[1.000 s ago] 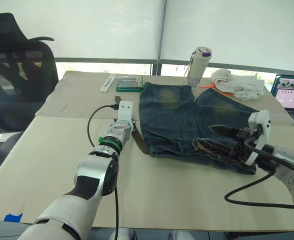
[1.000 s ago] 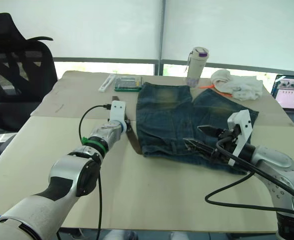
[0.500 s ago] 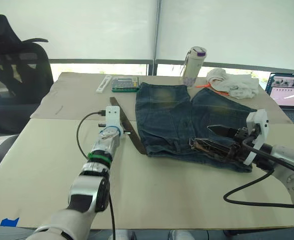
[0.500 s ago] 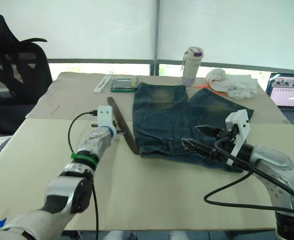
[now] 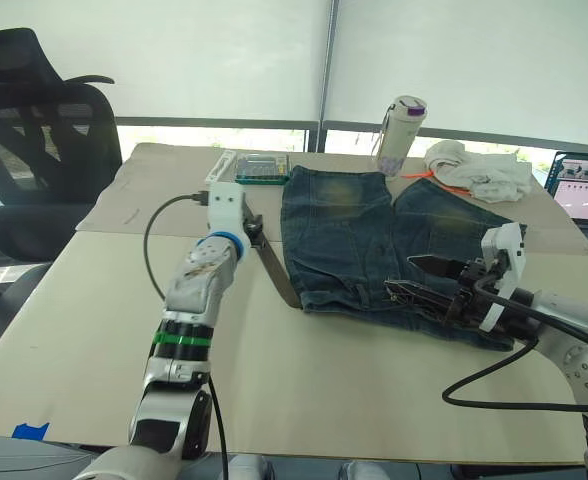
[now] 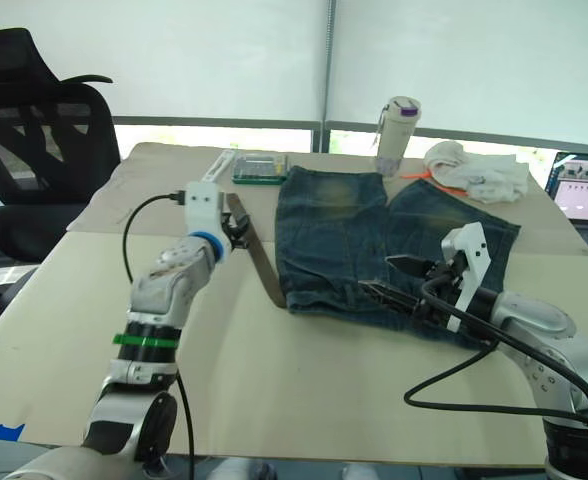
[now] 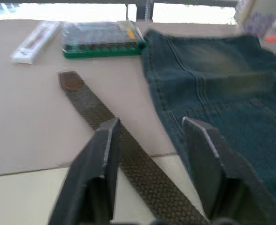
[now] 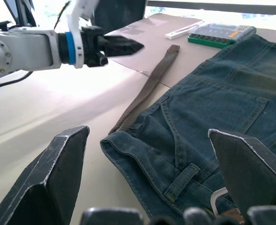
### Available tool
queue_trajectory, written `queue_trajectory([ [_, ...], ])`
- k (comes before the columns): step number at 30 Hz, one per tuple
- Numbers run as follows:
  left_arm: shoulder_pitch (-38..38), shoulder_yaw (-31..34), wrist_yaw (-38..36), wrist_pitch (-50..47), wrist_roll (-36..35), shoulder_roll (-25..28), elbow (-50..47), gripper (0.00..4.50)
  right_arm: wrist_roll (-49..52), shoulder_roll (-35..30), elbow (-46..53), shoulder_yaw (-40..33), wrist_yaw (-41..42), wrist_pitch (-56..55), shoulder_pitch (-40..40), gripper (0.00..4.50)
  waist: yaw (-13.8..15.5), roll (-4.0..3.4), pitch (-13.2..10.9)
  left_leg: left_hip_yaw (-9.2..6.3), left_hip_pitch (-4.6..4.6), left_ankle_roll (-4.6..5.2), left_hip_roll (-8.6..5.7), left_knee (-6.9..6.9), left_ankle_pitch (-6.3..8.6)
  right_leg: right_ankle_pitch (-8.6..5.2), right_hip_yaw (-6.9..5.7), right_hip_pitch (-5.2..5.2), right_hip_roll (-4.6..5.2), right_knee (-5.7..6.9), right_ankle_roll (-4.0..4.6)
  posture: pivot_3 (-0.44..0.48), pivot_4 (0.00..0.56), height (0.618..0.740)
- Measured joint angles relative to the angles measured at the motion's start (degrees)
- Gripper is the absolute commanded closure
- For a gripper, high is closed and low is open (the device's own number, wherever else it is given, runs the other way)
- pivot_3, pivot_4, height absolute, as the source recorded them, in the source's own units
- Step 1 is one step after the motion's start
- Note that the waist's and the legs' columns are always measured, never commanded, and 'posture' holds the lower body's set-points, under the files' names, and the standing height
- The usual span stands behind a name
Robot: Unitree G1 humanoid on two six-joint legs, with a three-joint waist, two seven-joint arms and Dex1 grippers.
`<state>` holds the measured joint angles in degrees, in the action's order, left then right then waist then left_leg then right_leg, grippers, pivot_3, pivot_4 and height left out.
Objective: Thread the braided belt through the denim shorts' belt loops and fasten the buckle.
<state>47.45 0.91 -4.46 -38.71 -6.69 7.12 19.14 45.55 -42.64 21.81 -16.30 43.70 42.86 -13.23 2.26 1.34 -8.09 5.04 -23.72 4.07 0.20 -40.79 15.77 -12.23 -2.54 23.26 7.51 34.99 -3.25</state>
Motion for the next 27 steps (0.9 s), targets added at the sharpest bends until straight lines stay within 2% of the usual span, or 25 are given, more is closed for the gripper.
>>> queue_trajectory([
  [3,0.9,-1.4,1.3,-2.5,1.3,-2.3,8.4,1.12,0.0,0.0,0.2,-0.4,-0.2,0.0,0.6,0.00,-0.2,0.04,0.0,-0.02,-0.06,0.02,0.00,0.00,0.00,-0.01,-0.03,0.02,0.00,0.02,-0.03,0.000,0.150,0.737],
  [7,5.9,-1.4,2.8,-2.4,2.5,-4.0,16.1,1.12,0.1,0.1,0.8,-0.7,-0.8,0.0,1.3,0.00,-0.1,0.05,0.0,-0.04,-0.03,0.09,0.01,-0.02,0.03,-0.02,-0.02,-0.01,0.00,-0.04,-0.04,0.000,0.150,0.737],
  [12,6.4,-0.8,3.1,-3.0,2.6,-4.1,16.7,1.12,0.1,0.1,1.3,-0.7,-1.3,0.0,1.3,0.00,-0.1,0.04,0.0,-0.07,0.00,0.08,0.07,-0.02,0.03,-0.02,-0.01,-0.03,0.01,-0.02,-0.04,0.000,0.150,0.737],
  [27,-10.0,0.2,6.3,-23.3,2.7,-1.1,-16.3,1.12,-2.7,0.2,1.0,-0.5,-1.2,-3.5,2.8,0.00,-1.6,0.00,0.0,0.02,0.20,-0.05,0.22,0.14,-0.03,-0.06,0.11,-0.01,-0.04,0.02,0.03,0.000,0.150,0.737],
])
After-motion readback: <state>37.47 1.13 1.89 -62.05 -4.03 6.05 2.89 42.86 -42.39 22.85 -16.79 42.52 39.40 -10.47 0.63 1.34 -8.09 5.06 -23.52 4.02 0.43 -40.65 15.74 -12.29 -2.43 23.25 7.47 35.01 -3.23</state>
